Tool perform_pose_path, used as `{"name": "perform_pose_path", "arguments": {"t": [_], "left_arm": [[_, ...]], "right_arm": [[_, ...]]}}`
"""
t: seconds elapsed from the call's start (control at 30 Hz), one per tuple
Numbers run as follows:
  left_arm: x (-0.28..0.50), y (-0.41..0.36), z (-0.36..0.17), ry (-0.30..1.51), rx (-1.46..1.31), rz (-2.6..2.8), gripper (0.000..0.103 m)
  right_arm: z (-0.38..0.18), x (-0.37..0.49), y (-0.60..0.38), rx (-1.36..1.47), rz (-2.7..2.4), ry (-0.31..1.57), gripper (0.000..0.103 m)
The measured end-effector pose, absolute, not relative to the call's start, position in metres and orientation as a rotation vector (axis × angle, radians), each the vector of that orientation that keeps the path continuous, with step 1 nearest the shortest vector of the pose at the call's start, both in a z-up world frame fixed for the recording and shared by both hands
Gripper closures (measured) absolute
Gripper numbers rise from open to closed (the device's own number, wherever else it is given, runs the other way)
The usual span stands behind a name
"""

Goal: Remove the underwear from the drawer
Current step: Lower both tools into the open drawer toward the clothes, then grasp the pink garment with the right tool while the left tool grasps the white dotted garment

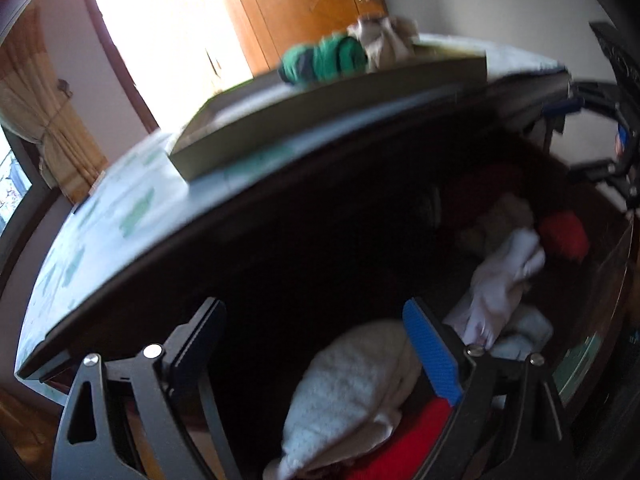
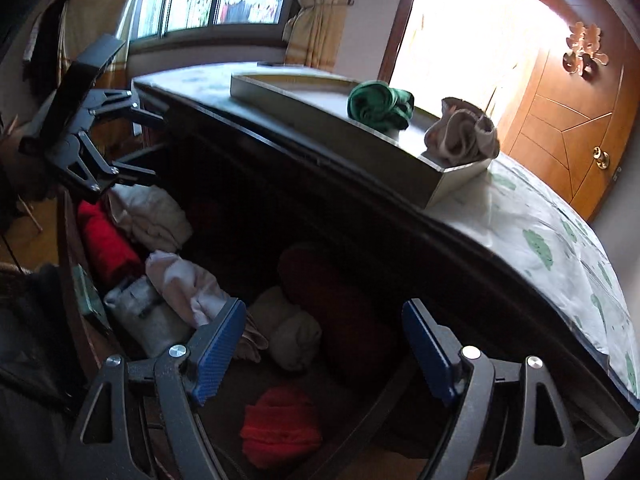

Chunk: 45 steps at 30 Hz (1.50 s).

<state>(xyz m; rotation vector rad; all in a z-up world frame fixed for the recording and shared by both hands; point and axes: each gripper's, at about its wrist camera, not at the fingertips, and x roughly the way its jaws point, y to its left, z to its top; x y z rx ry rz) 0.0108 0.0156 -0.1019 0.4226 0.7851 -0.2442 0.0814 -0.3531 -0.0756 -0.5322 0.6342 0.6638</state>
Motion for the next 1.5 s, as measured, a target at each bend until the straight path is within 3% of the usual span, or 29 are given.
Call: {"name": "perform_pose_path", "arguments": {"t": [0.53,0.77,1.1,1.5], "left_arm": [[0.033,0.015,-0.140,1.083,0.406,-0.351,0.014],[0.040,0.012,-0.155,1.182,0.396,-0.397,0.029],[0.043,0.007,-0.163,1.197,0.420,-0.407,0.039],[0.054,0.004,-0.173,1.247,0.406,-0.412,0.039]], "right_arm": [[-0.086,0.071,-0.299,-0.612,0.785,0.696,0.021],[-0.108,0.074,-0.257,-0.707,0.845,0.823,0.021],[-0.132,0.093,-0.221,-0.698,0.889,0.985,0.021],[-0.171,0.108,-0.198,-0.748,0.869,1.169,0.023]]}}
